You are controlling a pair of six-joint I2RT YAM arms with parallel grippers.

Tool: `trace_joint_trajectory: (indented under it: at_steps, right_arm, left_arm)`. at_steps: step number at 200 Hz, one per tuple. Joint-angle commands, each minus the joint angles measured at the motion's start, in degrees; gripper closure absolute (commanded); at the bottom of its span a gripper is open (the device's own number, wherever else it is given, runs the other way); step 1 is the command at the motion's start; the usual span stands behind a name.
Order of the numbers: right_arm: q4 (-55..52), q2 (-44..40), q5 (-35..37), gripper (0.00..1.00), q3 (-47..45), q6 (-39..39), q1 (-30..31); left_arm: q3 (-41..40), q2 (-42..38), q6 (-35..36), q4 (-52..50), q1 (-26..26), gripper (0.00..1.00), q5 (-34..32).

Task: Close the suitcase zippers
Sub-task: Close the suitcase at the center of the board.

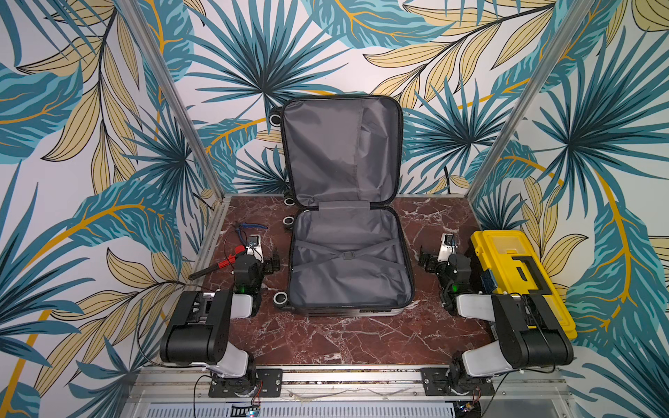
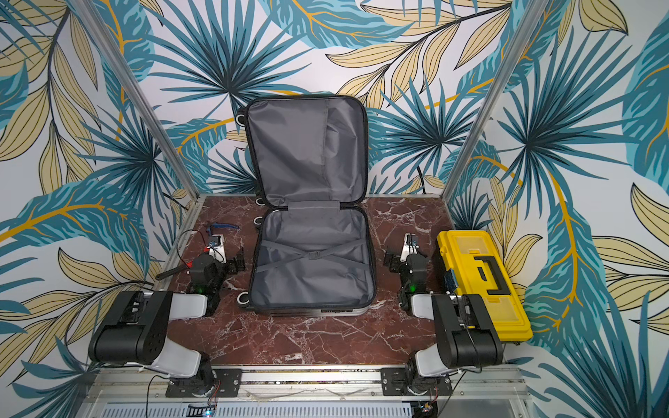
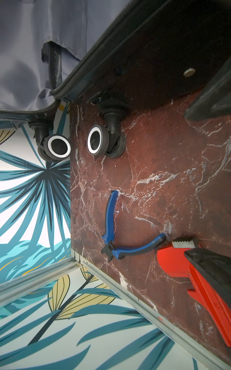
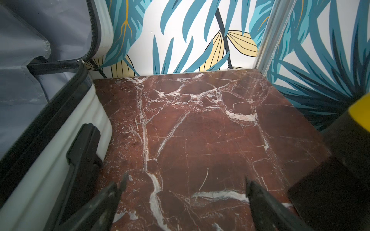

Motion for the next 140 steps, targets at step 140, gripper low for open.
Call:
trace_joint_trajectory:
  at_steps: [140]
  right_arm:
    - [-46.2,-4.0,-19.3,0.11,45.4,10.0,0.1]
  left_arm:
    - [23.8,-23.3,-26.3,-55.6,0.4,0.01,15.9]
